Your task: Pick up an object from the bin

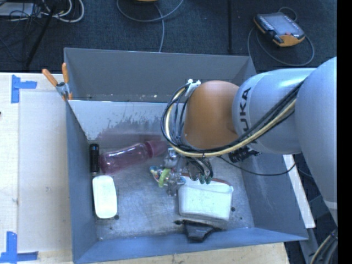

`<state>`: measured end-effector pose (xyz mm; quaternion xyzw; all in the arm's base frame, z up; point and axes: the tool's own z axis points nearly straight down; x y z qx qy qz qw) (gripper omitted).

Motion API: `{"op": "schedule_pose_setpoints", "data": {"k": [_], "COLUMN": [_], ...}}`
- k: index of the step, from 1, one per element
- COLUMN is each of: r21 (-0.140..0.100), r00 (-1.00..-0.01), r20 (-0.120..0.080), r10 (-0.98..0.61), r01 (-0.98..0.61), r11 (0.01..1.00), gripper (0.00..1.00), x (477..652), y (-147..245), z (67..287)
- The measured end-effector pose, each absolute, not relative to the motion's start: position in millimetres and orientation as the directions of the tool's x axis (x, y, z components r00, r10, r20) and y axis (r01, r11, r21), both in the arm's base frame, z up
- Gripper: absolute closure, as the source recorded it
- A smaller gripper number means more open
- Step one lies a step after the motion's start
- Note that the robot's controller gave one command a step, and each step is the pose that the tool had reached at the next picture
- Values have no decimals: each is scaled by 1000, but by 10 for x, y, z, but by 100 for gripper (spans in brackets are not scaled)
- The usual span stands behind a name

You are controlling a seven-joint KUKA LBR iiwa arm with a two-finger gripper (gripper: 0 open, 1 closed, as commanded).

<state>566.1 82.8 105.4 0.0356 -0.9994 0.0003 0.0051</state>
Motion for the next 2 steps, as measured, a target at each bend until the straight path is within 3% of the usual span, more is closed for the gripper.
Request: {"op": "schedule_pose_setpoints", "data": {"k": [2], "r21": [0], "r00": [-997], "r20": [-1], "r10": [-71], "r01": [-71], "r11": [997], "gripper": [100], "x": [5687], "y": [834], "z": [1449]}}
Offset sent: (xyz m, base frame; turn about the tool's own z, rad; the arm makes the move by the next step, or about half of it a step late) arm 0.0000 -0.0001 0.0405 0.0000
